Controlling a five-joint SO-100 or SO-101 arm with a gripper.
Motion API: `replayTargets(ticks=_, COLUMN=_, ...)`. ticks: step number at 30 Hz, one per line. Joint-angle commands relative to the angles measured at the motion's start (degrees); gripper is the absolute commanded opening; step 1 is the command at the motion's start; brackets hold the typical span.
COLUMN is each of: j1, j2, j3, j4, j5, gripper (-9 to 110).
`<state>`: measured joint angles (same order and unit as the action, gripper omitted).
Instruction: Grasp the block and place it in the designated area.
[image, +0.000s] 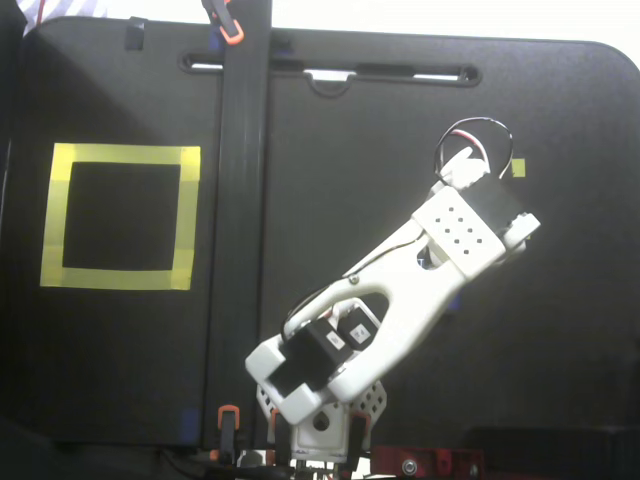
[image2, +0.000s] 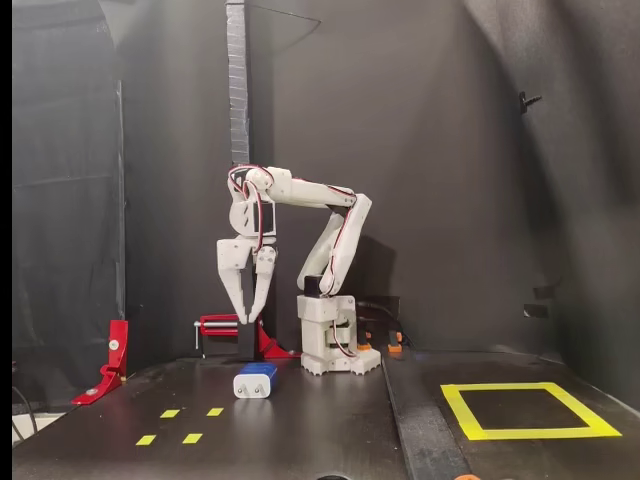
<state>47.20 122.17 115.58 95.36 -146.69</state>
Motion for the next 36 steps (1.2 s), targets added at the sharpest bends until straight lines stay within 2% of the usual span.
replayTargets(ticks=1, j1=0.0, j2=-0.09, j3=-0.26, j4=0.26, j5=-0.26, gripper=0)
replayTargets(ticks=5, j1=0.18, j2=-0.09, j3=-0.26, j4=-0.62, j5=-0.09, gripper=0)
replayTargets(ticks=11, j1=0.18, j2=0.0, j3=-0.26, j4=-1.93, j5=5.54, gripper=0)
replayTargets(ticks=22, j1=0.26, j2=0.09, j3=-0.26, j4=-1.49, j5=5.71, gripper=1)
replayTargets(ticks=28, j1=0.44, j2=0.53, j3=-0.26, j4=-1.58, j5=5.62, gripper=30)
replayTargets(ticks=32, j1=0.62, j2=0.97, j3=-0.26, j4=-2.72, j5=5.62, gripper=38)
replayTargets(ticks=36, j1=0.79, j2=0.97, j3=-0.18, j4=-3.34, j5=5.27, gripper=39)
